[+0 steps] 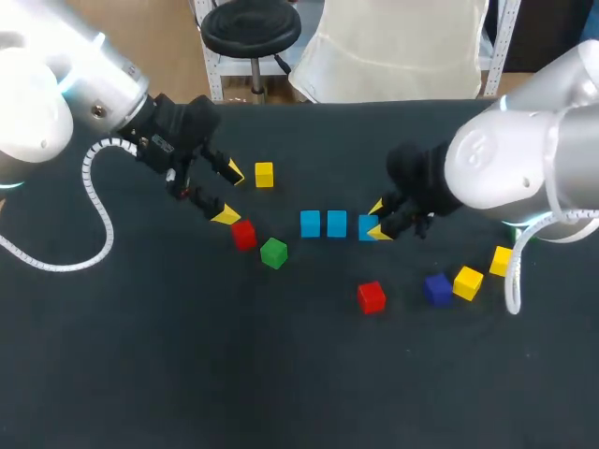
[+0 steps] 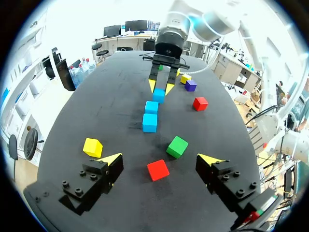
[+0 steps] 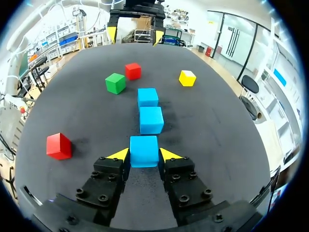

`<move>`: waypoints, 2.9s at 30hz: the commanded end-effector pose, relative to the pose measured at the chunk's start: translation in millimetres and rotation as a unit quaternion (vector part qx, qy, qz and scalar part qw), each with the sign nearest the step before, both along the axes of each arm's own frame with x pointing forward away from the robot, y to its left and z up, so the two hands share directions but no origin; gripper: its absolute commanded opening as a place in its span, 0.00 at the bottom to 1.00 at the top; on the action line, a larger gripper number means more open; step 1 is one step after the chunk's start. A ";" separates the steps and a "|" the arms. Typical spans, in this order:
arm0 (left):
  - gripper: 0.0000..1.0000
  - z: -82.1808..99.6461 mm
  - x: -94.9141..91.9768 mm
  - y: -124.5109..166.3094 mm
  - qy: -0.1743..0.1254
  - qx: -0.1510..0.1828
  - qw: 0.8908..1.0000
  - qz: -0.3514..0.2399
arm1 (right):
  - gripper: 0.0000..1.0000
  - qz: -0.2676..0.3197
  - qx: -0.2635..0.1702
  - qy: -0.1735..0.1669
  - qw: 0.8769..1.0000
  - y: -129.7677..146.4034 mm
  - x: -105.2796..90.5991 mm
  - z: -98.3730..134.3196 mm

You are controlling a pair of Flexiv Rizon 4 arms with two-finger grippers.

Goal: Place the blue cubes, place green cubes on the blue cubes, place the yellow cubes on the green cubes, then place the red cubes on the yellow cubes, and place purple cube on the red cubes.

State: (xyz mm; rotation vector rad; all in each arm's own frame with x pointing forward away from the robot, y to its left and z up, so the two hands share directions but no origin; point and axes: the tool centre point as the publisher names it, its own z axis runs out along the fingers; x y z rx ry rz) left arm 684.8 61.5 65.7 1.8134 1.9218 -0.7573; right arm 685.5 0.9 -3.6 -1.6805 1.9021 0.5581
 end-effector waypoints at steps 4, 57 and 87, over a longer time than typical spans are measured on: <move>1.00 -0.6 -0.4 1.1 -0.001 -0.001 1.000 -0.001 | 0.00 0.000 0.011 0.003 1.000 3.8 7.8 -4.8; 1.00 -0.6 -0.4 1.1 -0.001 -0.001 1.000 -0.001 | 1.00 0.011 0.015 0.019 1.000 5.2 18.2 -10.6; 1.00 -0.6 -0.4 1.1 -0.001 -0.001 1.000 -0.001 | 1.00 0.029 0.005 -0.021 0.999 -109.1 -11.4 64.5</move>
